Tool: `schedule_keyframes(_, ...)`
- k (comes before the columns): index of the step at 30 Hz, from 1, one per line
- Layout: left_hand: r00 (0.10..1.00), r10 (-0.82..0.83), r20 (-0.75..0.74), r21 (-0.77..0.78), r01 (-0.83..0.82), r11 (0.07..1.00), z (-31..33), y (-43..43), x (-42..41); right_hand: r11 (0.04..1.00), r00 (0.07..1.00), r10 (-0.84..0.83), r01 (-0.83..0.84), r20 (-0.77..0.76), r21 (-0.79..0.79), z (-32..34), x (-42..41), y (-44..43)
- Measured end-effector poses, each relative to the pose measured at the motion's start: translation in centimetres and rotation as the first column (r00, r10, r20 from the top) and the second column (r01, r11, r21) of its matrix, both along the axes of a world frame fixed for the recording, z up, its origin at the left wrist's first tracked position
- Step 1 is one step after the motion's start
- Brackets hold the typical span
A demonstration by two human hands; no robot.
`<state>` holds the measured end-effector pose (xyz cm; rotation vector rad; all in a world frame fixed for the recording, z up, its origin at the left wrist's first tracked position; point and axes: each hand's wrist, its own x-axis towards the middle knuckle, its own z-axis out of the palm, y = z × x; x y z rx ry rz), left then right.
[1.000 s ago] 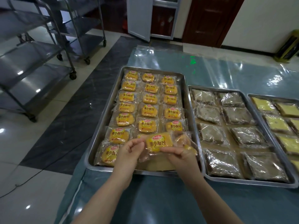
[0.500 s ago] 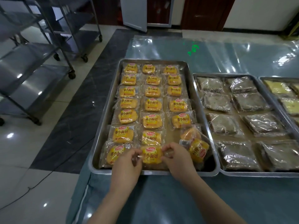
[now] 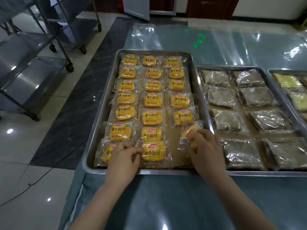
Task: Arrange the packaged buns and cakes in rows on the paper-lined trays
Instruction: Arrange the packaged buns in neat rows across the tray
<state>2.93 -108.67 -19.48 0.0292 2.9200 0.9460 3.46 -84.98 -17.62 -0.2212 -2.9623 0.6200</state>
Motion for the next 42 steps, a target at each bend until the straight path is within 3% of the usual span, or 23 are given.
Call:
schedule_keyframes(2,0.997,0.026,-0.072,0.0,-0.026,1.0,0.2,0.2,0.2,0.992,0.999,-0.008,0.001,0.048,0.128,0.1,0.2,1.7)
schedule_keyframes(4,0.991,0.018,-0.134,0.01,-0.016,1.0,0.5,0.8,0.1,0.987,0.994,-0.056,0.042,0.09,0.154,0.0,0.3,2.2)
schedule_keyframes(8,0.982,-0.123,-0.143,0.01,0.126,0.992,0.8,3.0,-0.6,0.973,0.984,-0.102,0.069,0.145,0.219,-0.2,0.1,2.2)
schedule_keyframes(13,0.954,-0.298,-0.026,-0.127,0.292,0.948,-0.2,5.2,-2.1,0.986,0.993,0.11,-0.114,0.036,0.122,0.5,-1.1,2.2)
schedule_keyframes(17,0.932,-0.348,0.098,-0.302,0.361,0.882,-1.9,5.6,-3.0,0.924,0.932,0.349,-0.359,0.095,0.132,1.0,-2.8,1.7)
schedule_keyframes(21,0.91,-0.376,0.176,-0.319,0.414,0.852,-2.9,5.2,-3.0,0.893,0.879,0.448,-0.449,0.163,-0.035,0.3,-2.8,0.4)
schedule_keyframes(25,0.9,-0.377,0.216,-0.278,0.427,0.86,-3.0,5.0,-3.2,0.812,0.787,0.575,-0.583,0.226,-0.037,-0.7,-1.8,0.0)
schedule_keyframes(28,0.91,-0.368,0.189,-0.26,0.408,0.876,-3.0,5.0,-3.0,0.9,0.897,0.435,-0.436,0.071,-0.009,-1.1,-0.8,0.9)
schedule_keyframes(30,0.922,-0.361,0.143,-0.279,0.387,0.879,-2.9,5.0,-2.7,0.953,0.952,0.302,-0.303,0.054,0.009,-1.1,-0.2,1.7)
schedule_keyframes(34,0.915,-0.387,0.109,-0.337,0.401,0.852,-2.7,5.0,-2.4,0.954,0.928,0.299,-0.299,0.224,-0.031,-2.0,0.4,2.1)
schedule_keyframes(39,0.911,-0.39,0.132,-0.349,0.411,0.842,-2.6,5.1,-2.4,0.952,0.94,0.287,-0.259,0.184,-0.16,-2.4,0.2,1.9)
schedule_keyframes(40,0.912,-0.388,0.134,-0.346,0.41,0.844,-2.6,5.0,-2.4,0.957,0.951,0.27,-0.248,0.15,-0.153,-2.3,0.1,2.1)
schedule_keyframes(42,0.912,-0.387,0.139,-0.339,0.411,0.847,-2.5,5.0,-2.4,0.975,0.975,0.223,-0.223,0.012,0.019,-2.1,-0.6,2.7)
